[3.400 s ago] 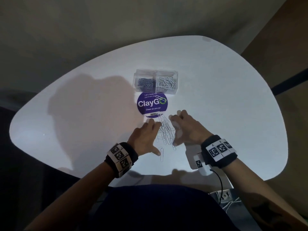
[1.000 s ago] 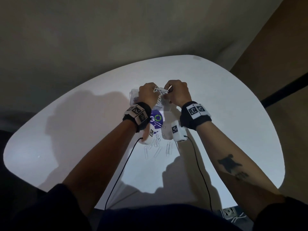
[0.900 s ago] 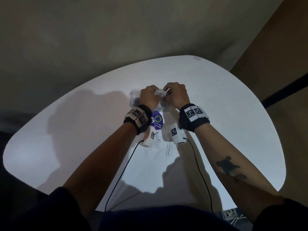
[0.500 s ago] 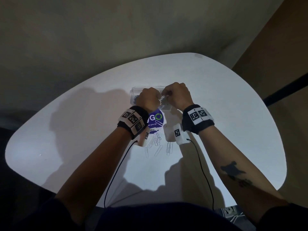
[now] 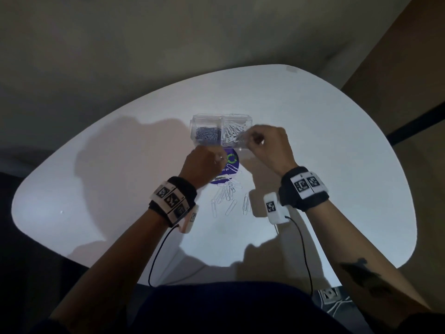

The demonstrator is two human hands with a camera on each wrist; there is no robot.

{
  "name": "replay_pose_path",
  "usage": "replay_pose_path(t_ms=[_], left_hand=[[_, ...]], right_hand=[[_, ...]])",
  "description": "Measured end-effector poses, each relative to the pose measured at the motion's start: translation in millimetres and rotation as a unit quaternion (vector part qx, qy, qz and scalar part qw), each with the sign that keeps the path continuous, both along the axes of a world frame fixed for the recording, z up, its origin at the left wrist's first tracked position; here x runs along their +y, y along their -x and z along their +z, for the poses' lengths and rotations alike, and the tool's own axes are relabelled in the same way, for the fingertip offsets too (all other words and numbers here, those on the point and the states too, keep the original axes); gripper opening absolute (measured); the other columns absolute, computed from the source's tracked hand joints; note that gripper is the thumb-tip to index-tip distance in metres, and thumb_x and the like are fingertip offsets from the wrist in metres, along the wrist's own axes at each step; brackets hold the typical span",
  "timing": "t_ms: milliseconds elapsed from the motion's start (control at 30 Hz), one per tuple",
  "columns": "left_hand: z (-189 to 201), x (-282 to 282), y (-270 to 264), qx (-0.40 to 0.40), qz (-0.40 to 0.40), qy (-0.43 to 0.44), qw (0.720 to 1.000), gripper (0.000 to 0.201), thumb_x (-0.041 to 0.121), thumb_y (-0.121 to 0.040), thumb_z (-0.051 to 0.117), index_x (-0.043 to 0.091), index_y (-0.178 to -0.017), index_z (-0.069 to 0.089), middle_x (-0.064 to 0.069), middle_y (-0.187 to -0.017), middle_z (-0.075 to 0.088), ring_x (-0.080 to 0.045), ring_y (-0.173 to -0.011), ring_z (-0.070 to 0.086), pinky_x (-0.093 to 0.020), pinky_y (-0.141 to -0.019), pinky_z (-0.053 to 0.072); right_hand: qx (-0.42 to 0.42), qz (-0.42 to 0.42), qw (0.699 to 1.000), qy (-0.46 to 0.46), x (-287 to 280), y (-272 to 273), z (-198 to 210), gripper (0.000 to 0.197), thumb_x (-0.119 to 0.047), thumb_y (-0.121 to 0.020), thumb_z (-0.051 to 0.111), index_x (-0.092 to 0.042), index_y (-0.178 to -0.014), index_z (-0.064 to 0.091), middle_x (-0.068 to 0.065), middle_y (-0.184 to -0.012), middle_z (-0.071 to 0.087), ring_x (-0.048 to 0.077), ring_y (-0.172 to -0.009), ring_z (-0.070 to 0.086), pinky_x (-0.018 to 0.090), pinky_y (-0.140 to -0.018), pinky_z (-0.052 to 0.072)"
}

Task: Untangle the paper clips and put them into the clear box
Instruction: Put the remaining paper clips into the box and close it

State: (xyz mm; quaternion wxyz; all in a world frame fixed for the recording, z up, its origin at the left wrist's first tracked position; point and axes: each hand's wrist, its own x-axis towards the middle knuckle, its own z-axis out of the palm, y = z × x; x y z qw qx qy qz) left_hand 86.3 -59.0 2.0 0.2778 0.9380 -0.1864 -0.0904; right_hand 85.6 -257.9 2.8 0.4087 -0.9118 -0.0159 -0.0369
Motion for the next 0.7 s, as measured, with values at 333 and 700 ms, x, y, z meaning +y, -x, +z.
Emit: replay_pose_path(t_ms=[333, 700], left_hand=[[-37.4, 17.2, 56.6, 0.147, -0.046, -0.112, 0.982, 0.073, 0.022, -0.064, 0.086, 0.011, -0.120, 0.041, -0.010, -0.114, 0.052, -0.032, -0.094, 0.058, -0.038, -0.076, 0.048], [-28.5, 21.3, 46.8, 0.089, -0.019, -0.050, 0.995, 0.056, 0.027, -0.072, 0.080, 0.014, -0.120, 0.054, -0.004, -0.117, 0.059, -0.024, -0.109, 0.054, -0.034, -0.080, 0.047]], right_hand=[[0.208, 0.189, 0.943, 0.177, 3.6, 83.1, -54.2, 0.069, -0.038, -0.065, 0.084, -0.027, -0.123, 0.047, -0.007, -0.114, 0.043, 0.019, -0.092, 0.055, 0.031, -0.073, 0.045], [0.140, 0.056, 0.982, 0.116, 19.7, 63.5, -57.3, 0.074, -0.051, -0.062, 0.084, -0.030, -0.123, 0.048, -0.007, -0.119, 0.044, 0.011, -0.110, 0.044, 0.032, -0.079, 0.047]])
